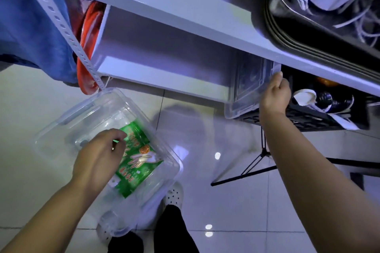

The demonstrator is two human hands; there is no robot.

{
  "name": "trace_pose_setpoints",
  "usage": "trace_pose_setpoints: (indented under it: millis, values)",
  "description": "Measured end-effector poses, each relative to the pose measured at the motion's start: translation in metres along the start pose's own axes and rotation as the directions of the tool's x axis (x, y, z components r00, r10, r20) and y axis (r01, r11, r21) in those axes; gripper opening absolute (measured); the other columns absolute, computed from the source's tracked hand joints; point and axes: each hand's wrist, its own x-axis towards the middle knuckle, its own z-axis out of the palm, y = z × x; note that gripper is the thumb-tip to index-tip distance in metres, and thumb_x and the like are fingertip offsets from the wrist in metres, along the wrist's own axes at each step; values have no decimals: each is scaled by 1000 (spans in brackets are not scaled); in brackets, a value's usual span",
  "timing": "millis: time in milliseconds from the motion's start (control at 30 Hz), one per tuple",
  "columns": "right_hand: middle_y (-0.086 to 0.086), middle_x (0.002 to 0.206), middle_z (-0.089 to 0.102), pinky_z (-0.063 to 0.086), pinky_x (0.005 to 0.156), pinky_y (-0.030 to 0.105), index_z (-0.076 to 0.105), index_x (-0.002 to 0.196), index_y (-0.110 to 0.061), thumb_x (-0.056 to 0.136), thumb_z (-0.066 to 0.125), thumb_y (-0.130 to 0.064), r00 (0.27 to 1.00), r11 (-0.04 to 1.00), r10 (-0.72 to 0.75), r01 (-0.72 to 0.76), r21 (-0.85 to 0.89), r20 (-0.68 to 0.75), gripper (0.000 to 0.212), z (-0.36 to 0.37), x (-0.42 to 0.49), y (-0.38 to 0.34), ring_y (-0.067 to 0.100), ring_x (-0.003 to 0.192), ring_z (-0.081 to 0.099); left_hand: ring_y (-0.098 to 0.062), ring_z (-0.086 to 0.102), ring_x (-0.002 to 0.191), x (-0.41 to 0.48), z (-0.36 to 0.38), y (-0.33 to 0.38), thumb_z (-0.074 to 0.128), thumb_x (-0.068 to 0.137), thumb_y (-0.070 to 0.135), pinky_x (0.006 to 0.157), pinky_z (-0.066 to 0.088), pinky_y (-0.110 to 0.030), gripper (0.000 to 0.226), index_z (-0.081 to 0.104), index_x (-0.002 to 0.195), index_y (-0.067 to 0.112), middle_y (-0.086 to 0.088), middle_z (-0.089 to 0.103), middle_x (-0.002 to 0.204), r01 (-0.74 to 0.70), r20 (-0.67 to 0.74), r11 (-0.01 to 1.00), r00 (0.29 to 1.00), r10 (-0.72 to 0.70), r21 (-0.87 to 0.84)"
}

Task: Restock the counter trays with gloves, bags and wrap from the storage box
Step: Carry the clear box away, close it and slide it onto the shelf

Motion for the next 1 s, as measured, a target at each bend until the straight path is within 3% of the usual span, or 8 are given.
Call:
trace_pose_setpoints:
  millis: [133, 367, 467, 633, 700, 800, 900, 1000]
  values:
    - [-4, 61, 33, 28, 55, 29, 31, 59, -22, 97, 38, -29, 988, 994, -65, 52, 99, 139, 39, 9, -23, -12, 13, 59, 32, -27, 63, 87, -10, 3, 3, 56, 86, 8, 69, 44, -32, 16, 68, 93, 15, -5, 70, 98, -28, 23, 999, 999, 28, 18]
    - [9, 85, 41, 33, 74, 36, 45, 74, -7, 91, 50, -15, 928, 958, -274, 285, -10, 252, 20, 13, -147, 1, 24, 81, 40, -21, 63, 84, -13, -12, 25, 56, 87, 20, 70, 45, -27, 13, 68, 90, 25, 4, 70, 92, -77, -5, 994, 997, 77, -83]
    - [19, 90, 49, 38, 79, 39, 53, 87, 2, 88, 58, -12, 881, 924, -341, 378, -53, 329, 15, 9, -211, 10, 32, 86, 47, -20, 63, 76, -12, -15, 46, 57, 87, 25, 67, 48, -29, 10, 67, 87, 21, 4, 66, 76, -6, 50, 938, 998, 25, -346]
    - [16, 93, 53, 43, 76, 34, 57, 95, 0, 84, 66, -22, 732, 873, -418, 488, 14, 538, 25, -2, -270, 27, 31, 85, 53, -22, 68, 70, -13, -13, 48, 66, 83, 25, 76, 55, -41, 31, 51, 106, 10, -7, 68, 79, 336, 218, 534, 937, -273, -776]
    - [15, 90, 55, 45, 73, 32, 59, 95, -1, 81, 69, -27, 646, 854, -429, 518, 51, 631, 30, -5, -278, 39, 29, 83, 55, -24, 67, 61, -19, -6, 33, 70, 79, 19, 75, 55, -41, 35, 47, 104, 11, 1, 67, 58, 365, 211, 507, 918, -336, -781]
    - [10, 86, 59, 43, 71, 28, 64, 92, -6, 80, 67, -35, 514, 814, -460, 569, 114, 724, 32, -7, -273, 57, 23, 81, 56, -18, 56, 39, -31, 7, 11, 72, 76, 19, 57, 51, -31, 28, 53, 96, 15, -7, 65, 65, 412, 188, 553, 889, -418, -724]
    - [11, 87, 64, 44, 76, 31, 67, 92, -6, 82, 69, -24, 631, 826, -428, 563, -3, 647, 21, 1, -250, 89, 25, 85, 58, -13, 46, 36, -41, 21, -13, 66, 79, 16, 42, 39, -19, 9, 60, 73, 17, -10, 65, 75, 359, 112, 570, 900, -421, -739]
    - [18, 110, 65, 43, 90, 36, 62, 109, -2, 87, 62, -22, 820, 872, -173, 385, -302, 545, 30, 15, -221, 130, 33, 104, 55, -2, 44, 36, -52, 27, -46, 65, 81, 13, 35, 34, -12, 3, 63, 83, 13, 1, 69, 74, 340, 79, 529, 887, -454, -777]
